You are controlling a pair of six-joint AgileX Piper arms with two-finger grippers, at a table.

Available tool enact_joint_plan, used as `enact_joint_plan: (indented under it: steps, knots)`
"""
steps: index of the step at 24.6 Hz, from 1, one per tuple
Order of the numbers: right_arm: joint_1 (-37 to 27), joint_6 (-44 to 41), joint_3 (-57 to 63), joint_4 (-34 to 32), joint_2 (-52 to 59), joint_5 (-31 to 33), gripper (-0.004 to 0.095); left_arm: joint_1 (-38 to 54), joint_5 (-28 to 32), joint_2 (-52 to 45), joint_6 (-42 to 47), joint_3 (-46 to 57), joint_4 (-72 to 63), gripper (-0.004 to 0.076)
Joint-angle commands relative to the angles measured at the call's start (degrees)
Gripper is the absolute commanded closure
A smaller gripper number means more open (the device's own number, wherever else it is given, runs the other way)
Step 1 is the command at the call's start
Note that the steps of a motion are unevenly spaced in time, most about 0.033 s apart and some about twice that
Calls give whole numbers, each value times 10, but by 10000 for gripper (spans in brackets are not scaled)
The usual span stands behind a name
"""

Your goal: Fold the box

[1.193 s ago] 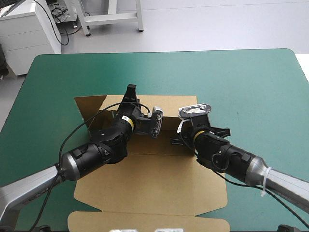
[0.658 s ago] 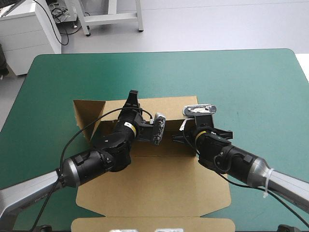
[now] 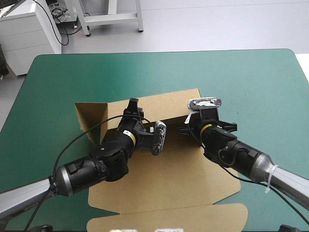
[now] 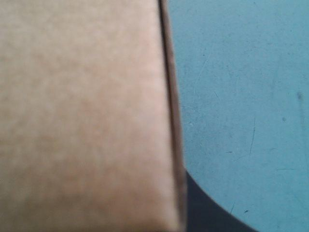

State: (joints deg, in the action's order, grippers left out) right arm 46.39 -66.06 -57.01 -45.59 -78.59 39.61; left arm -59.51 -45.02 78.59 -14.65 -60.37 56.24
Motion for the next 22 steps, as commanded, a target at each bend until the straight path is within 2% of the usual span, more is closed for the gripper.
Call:
enact_joint_plan:
  steps: [1,8,13,16,19,21,22]
  knots:
    - [-6,-9,-22,-34,25,-16,928,-7,14,-18,5,-11,11,350]
    - [-33,-12,-22,-39,24,-27,928,-22,8,-21,10,-11,16,350]
    - [-74,-7,-22,-32,24,-56,928,-83,-7,-36,37,-11,75,351]
    - [-85,21,-22,-9,24,-56,928,-109,-34,-41,83,-11,118,351]
    - [-87,52,-22,17,24,-55,928,-133,-91,-47,127,-11,129,352]
    - [-87,83,-23,49,24,-50,928,-130,-113,-53,142,-11,133,389]
    - [-87,118,-31,78,24,-29,928,-119,-113,-56,142,-12,139,443]
